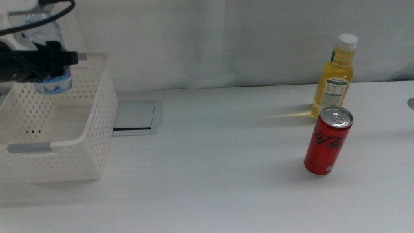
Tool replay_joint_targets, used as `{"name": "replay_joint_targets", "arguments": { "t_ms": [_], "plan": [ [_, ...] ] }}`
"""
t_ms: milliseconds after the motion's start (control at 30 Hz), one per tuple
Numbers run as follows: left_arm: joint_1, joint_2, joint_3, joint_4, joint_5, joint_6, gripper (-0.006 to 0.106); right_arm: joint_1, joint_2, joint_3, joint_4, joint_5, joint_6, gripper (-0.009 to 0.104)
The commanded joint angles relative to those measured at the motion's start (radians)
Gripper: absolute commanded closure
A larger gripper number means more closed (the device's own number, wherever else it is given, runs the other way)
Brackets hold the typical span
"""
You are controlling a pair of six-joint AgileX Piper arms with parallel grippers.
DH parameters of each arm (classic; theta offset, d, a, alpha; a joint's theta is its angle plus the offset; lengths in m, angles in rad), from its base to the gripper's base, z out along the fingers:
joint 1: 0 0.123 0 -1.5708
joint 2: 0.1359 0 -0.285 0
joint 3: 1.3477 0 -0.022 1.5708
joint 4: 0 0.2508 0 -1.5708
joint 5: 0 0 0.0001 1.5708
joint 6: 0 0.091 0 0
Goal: Use arms to grab the bottles and put them into the dustbin to the left of the table.
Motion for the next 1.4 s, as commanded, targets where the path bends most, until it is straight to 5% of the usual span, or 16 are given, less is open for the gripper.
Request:
{"name": "replay_joint_targets", "arguments": {
  "t_ms": [0,367,1067,1233,1267,1300,1367],
  "plan": [
    [0.022,-0.029,-0.007,0.088,0.043,-0.110,0.103,-0.004,-0.003,0.005,0.001,0.002,0.000,0.098],
    [0.025,-0.022,-0.007,0.529,0.223,-0.511,0.103,-0.004,-0.003,0.005,0.001,0.002,0.000,0.098],
    [0.023,0.161,-0.011,0.518,0.135,-0.544,0.100,-0.004,-0.003,0.005,0.001,0.002,0.000,0.098],
    [0.023,0.161,-0.011,0.518,0.125,-0.544,0.070,-0.004,-0.003,0.005,0.001,0.002,0.000,0.098],
    [0.023,0.161,-0.011,0.518,0.123,-0.544,0.060,-0.004,-0.003,0.005,0.001,0.002,0.000,0.098],
    [0.023,0.161,-0.011,0.518,0.121,-0.544,0.039,-0.004,-0.003,0.005,0.001,0.002,0.000,0.098],
    [0.023,0.161,-0.011,0.518,0.121,-0.549,0.020,-0.004,-0.003,0.005,0.001,0.002,0.000,0.098]
  ]
}}
